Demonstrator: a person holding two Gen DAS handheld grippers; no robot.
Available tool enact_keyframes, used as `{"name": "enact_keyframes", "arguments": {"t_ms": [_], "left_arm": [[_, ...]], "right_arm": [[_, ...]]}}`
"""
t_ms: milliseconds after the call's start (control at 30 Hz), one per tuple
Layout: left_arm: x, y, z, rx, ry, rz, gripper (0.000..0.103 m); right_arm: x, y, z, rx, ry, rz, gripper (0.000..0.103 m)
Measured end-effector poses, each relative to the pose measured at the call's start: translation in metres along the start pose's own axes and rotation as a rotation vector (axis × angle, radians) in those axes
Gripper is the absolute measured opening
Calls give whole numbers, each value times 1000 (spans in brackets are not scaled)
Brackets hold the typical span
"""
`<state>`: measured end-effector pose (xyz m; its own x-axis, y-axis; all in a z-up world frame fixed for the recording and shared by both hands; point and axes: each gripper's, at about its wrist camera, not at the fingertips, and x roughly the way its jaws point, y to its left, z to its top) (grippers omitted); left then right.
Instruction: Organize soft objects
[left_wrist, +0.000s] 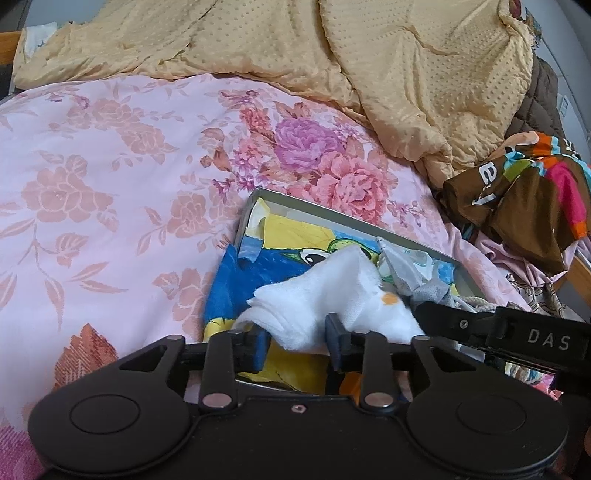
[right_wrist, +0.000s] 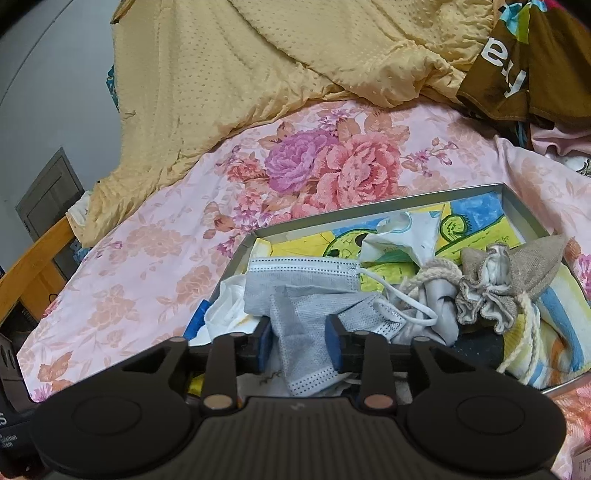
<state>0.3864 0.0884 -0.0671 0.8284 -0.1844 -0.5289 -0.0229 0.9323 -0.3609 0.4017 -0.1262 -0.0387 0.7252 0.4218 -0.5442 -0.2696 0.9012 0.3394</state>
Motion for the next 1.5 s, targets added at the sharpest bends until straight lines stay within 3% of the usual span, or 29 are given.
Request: {"name": "enact_keyframes", "arguments": {"t_ms": [333, 667, 1033, 1500], "left_arm": [[-10, -1, 3, -19, -19, 50, 64], [-26, -9, 8, -7, -54, 45, 77], [-52, -12, 11, -40, -102, 65, 86], [-107, -31, 7, 41, -192, 110, 100]], "right_arm": [[-9, -2, 2, -20, -5, -41, 62], [-25, -1, 5, -46, -43, -70, 79], [-48, -1, 8, -50, -96, -86, 89], [-105, 4, -1, -110, -177, -146, 98]]}}
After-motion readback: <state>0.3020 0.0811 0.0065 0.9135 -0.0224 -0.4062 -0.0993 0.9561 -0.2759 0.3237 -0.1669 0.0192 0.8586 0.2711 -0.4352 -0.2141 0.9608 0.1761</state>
